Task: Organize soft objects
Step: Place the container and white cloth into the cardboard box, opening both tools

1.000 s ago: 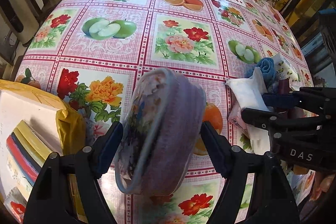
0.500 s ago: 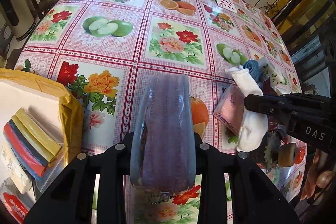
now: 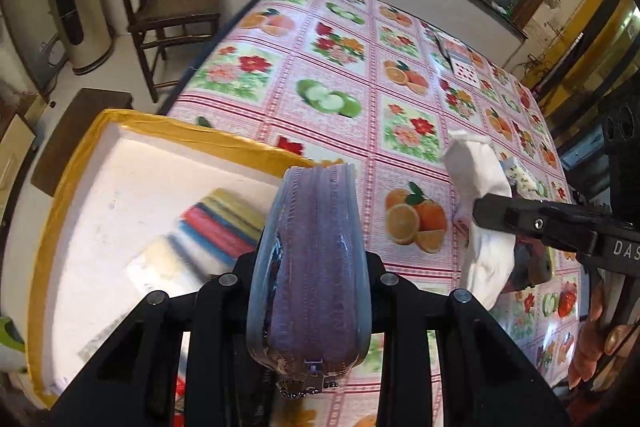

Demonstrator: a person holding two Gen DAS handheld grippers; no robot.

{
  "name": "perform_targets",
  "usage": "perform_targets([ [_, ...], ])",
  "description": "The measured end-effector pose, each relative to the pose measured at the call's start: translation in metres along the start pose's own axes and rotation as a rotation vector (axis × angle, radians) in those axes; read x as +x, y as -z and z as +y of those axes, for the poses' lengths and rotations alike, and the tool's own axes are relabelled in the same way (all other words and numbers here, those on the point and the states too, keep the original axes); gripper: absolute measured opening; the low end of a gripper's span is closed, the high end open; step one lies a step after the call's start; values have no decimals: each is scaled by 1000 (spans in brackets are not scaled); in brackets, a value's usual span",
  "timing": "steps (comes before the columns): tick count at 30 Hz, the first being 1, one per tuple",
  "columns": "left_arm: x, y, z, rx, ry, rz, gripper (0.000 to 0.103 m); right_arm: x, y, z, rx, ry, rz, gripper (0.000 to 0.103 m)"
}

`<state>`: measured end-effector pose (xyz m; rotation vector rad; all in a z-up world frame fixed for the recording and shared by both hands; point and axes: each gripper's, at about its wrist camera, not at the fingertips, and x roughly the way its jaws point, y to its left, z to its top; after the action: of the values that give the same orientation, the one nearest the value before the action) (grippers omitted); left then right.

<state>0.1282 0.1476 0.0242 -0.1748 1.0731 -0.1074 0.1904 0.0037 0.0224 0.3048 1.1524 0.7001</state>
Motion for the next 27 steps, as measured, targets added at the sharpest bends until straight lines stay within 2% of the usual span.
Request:
perform_targets([
  [5,-11,7,53,-73,-139,-44,29,50,-4,47,-27,-78,32,11],
  [10,-1,20,78,-108,-216,-19,30,108,3,72,-25,-114,90,15],
  [12,1,23,84,-121,-239,-8,37,126,8,78,-22,-155,118,19],
  [13,-1,25,86,-135,-244,-11,54,130,11,80,-18,-166,127,26],
  [14,-3,26,87,-148,-249,-25,65,131,14,81,-20,-168,131,28],
  [16,-13,28,87,-157,-252,-66,71,123,20,79,-33,-164,109,39],
  [18,-22,29,85,-164,-259,-98,74,104,23,71,-28,-191,68,46],
  [20,-31,29,79,-169,-244,-122,74,82,27,61,-15,-219,25,47],
  [24,-43,31,53,-143,-180,-155,76,33,40,41,-39,-195,-41,47],
  [26,-43,33,36,-126,-112,-154,77,4,48,26,-46,-160,-84,50],
  [27,-41,33,25,-113,-81,-145,77,-13,52,17,-55,-135,-107,55],
])
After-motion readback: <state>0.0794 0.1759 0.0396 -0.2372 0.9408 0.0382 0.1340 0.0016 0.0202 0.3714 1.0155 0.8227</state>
